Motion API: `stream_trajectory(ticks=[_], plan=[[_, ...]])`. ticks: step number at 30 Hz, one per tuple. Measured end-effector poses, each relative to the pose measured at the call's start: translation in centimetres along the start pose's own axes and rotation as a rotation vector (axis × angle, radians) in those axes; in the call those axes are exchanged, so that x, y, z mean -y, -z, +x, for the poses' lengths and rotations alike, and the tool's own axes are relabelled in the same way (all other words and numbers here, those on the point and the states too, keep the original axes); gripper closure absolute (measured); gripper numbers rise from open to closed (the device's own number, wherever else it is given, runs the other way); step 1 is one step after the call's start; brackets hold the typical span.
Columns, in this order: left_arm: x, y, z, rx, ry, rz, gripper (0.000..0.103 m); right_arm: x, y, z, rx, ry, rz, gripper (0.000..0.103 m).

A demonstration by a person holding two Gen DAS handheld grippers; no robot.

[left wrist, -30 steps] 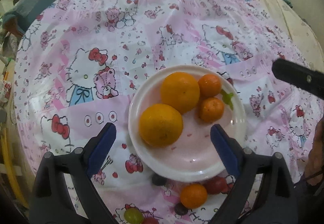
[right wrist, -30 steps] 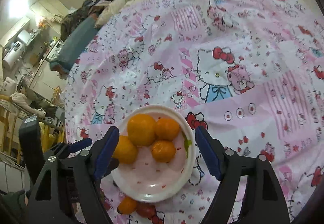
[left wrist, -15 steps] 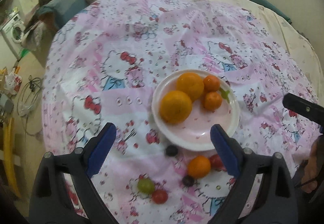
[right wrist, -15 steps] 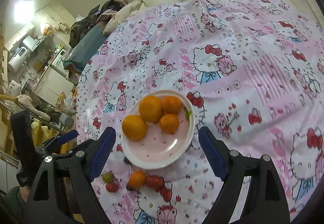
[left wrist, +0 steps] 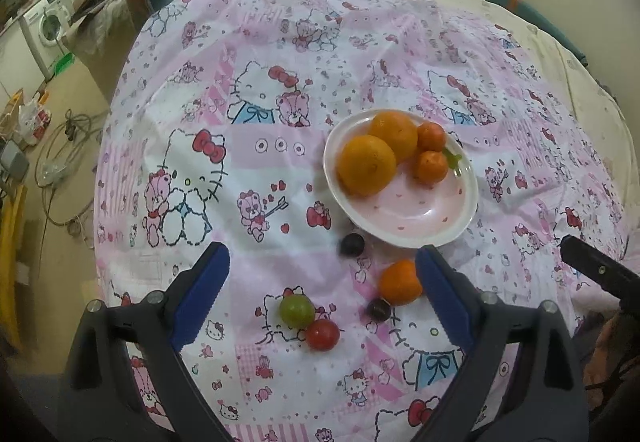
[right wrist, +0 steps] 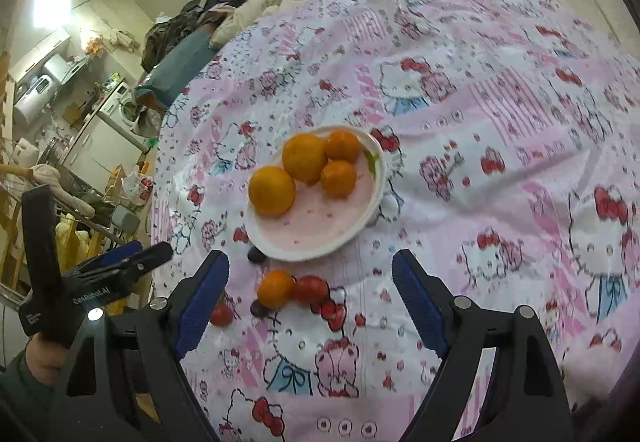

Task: Organize fruits
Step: 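Move the left tool toward the dark plum beside the plate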

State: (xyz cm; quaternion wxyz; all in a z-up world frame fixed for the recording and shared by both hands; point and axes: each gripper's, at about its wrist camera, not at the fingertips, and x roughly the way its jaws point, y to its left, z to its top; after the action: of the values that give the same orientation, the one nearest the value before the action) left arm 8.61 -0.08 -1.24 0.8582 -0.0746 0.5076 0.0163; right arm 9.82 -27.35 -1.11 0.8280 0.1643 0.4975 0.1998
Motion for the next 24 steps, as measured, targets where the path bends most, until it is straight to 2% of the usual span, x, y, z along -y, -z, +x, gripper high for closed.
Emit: stream_trajectory(ticks=[4, 6, 11, 13, 15, 18, 20, 24], plan=[[-0.6, 0.2, 1.0, -0.03, -0.004, -0.041, 0.011, 1.2, 0.0, 0.3, -0.008, -0.005, 0.06, 0.017], [-1.2, 0.3, 2.2, -0.081, 0.018, -0.079, 0.011, 1.6, -0.1, 0.4, -0.007, -0.015, 0.086, 0.017], [-1.6, 0.4, 5.2, -0.178, 0.057, -0.142, 0.024, 2.5, -0.2, 0.9, -0.024, -0.045, 0.147, 0.017], [-0.7, 0.2, 6.8, -0.203, 0.044, -0.108, 0.037, 2.6, -0.3, 1.1, -0.029, -0.041, 0.154, 0.017], [0.5, 0.2, 8.4, -0.219, 0.024, -0.038, 0.037, 2.6, -0.3, 1.3, -0.032, -0.039, 0.157, 0.017], [1.7, 0.8, 10.3, -0.243, -0.007, 0.028, 0.049, 2.6, -0.4, 1.4, -0.038, -0.042, 0.151, 0.017], [2.1, 0.9, 11.1, -0.27, 0.016, 0.025, 0.049, 2.6, -0.5, 1.4, -0.038, -0.044, 0.145, 0.017], [3.0, 0.6, 11.9, -0.261, 0.018, 0.048, 0.049, 2.7, -0.6, 1.4, -0.039, -0.054, 0.156, 0.017]])
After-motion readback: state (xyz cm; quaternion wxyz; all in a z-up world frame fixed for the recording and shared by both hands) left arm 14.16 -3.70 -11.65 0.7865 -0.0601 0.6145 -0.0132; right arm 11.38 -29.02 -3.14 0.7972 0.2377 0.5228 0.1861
